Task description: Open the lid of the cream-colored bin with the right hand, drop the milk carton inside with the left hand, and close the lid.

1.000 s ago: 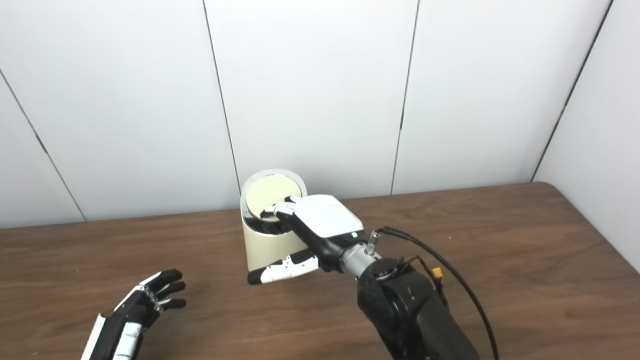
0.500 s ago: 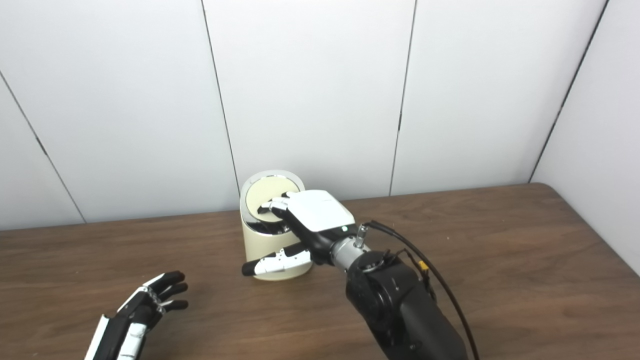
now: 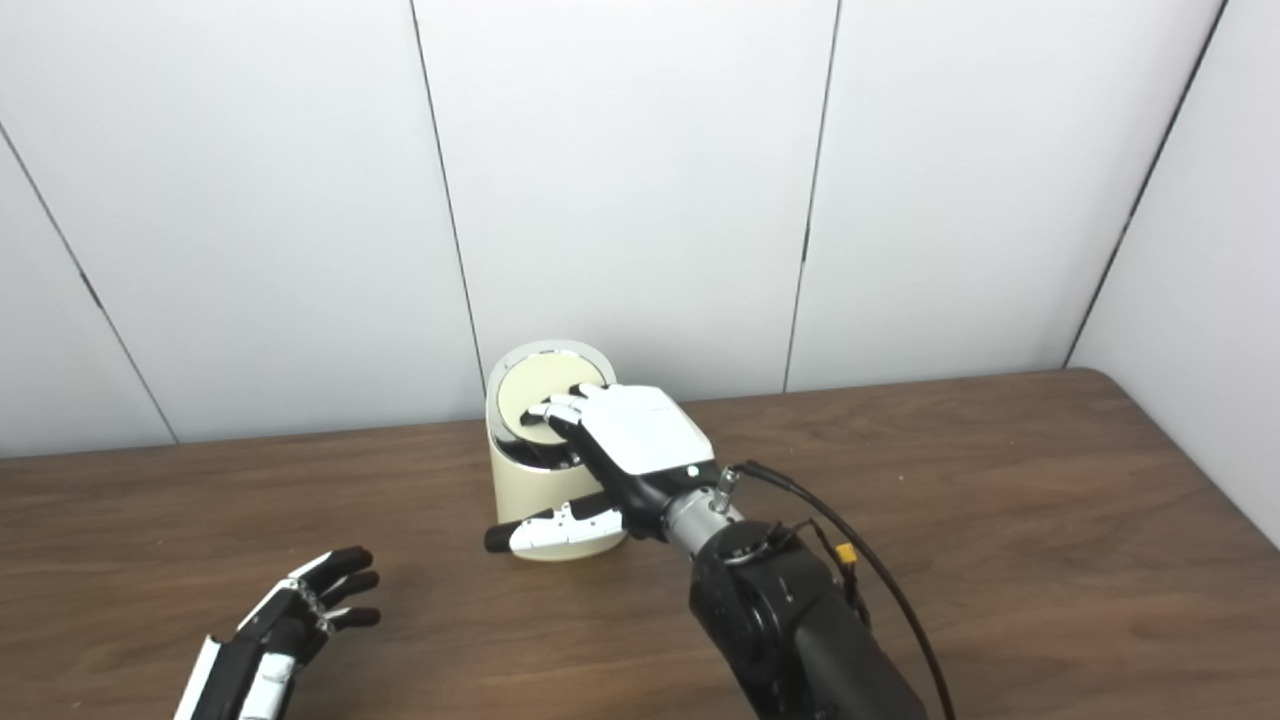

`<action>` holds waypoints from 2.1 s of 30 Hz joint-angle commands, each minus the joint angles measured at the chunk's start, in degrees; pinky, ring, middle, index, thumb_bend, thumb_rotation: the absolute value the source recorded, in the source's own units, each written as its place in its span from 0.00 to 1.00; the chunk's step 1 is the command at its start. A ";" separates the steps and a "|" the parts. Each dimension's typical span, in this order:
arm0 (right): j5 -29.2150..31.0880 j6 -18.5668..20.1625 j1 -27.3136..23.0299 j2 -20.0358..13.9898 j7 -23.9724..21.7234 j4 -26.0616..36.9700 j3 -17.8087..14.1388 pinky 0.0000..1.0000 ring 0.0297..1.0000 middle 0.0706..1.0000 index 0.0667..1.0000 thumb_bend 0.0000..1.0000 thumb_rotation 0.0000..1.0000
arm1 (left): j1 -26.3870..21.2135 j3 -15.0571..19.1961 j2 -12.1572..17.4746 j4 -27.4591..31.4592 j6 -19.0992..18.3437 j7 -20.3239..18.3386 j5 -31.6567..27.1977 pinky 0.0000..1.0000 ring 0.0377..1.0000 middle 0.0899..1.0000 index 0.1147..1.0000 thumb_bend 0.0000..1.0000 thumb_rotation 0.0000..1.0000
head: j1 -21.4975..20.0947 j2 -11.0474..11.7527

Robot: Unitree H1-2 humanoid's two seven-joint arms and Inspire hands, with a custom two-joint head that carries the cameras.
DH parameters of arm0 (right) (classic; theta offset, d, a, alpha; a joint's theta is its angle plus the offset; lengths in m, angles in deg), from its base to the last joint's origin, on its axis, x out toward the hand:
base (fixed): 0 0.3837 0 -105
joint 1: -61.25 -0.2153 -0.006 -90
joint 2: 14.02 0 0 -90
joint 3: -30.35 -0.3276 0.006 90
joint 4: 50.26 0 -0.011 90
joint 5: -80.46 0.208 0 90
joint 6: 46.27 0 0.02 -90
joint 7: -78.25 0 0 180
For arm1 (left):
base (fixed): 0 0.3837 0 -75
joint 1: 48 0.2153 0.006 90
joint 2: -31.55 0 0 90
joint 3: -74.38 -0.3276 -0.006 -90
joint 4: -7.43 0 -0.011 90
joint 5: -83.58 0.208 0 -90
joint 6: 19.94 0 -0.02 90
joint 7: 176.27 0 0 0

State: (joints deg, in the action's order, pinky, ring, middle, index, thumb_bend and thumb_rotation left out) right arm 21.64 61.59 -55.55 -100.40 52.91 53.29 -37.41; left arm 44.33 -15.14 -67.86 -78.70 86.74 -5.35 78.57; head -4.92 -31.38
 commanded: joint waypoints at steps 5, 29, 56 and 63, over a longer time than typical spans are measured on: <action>1.39 4.04 4.98 -0.93 -6.71 -3.13 0.91 0.90 0.93 0.87 0.83 0.85 0.90 | 0.35 -0.16 -0.09 0.45 0.77 0.08 -0.75 0.68 0.79 0.81 0.80 0.68 0.85 | 0.14 -0.18; 1.83 -1.43 4.08 -0.41 0.38 3.71 -0.53 0.89 0.91 0.85 0.82 0.81 0.80 | 0.28 -0.47 -0.23 0.33 1.01 1.04 2.33 0.67 0.78 0.81 0.80 0.69 0.88 | 0.19 0.02; 0.32 -1.94 4.42 -0.84 -1.46 3.73 -0.40 0.88 0.92 0.86 0.83 0.82 0.81 | -0.24 -0.99 -0.51 -0.46 1.46 1.60 2.57 0.66 0.78 0.80 0.80 0.67 0.87 | 0.08 0.40; -0.77 0.42 0.99 -1.27 -10.13 2.60 0.70 0.89 0.89 0.82 0.78 0.86 0.87 | -0.53 -1.12 -0.83 -0.53 1.69 1.78 2.78 0.66 0.78 0.80 0.80 0.68 0.87 | 0.31 0.36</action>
State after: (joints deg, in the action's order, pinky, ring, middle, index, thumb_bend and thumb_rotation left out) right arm 20.49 60.02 -54.66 -101.47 48.00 58.08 -37.54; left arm 44.48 -15.80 -67.95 -78.52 86.87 -4.02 81.25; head -4.66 -30.94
